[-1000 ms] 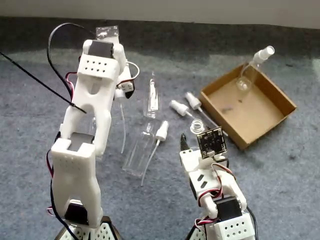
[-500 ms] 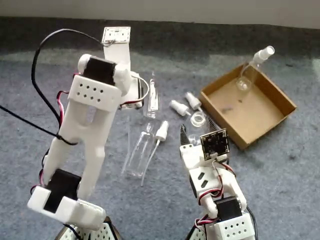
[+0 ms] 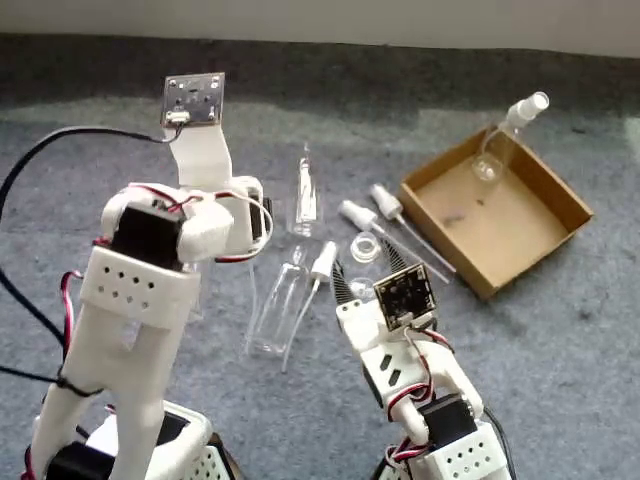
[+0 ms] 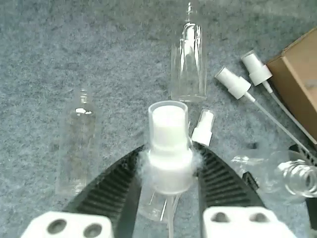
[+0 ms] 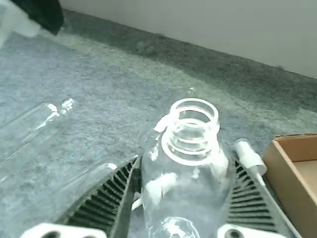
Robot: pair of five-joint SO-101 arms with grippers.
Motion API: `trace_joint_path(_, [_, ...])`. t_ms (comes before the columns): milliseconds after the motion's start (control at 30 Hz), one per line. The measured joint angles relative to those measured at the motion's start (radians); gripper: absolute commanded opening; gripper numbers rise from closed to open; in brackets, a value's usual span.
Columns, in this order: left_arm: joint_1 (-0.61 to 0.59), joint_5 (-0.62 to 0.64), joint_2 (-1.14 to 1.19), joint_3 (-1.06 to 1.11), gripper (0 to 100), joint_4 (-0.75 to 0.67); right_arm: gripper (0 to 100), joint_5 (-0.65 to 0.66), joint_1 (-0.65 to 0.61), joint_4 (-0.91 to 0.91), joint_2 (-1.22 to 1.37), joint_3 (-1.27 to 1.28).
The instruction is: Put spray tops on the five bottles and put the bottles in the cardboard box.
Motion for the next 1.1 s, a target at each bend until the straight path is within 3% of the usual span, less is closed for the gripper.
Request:
trace_joint_path(433, [0.003, -0.006, -0.671, 0.772, 6, -0.789, 20.7, 0.000, -0.091, 0.015, 0.000, 0.000])
trace_joint_path(600, [0.003, -0.164, -0.937, 1.003, 6, -1.037, 20.7, 0.000, -0.126, 0.055, 0.000, 0.000])
trace_joint_path(800, [0.003, -0.199, -1.181, 1.062, 6, -1.103, 20.7, 0.000, -0.190, 0.066, 0.000, 0.000])
trace_joint_path(967, [0.000, -0.199, -1.247, 1.059, 6, -1.106, 20.7, 0.000, -0.207, 0.095, 0.000, 0.000])
trace_joint_path(1100, [-0.092, -0.199, -1.249, 0.964, 6, -1.046, 20.7, 0.000, -0.207, 0.095, 0.000, 0.000])
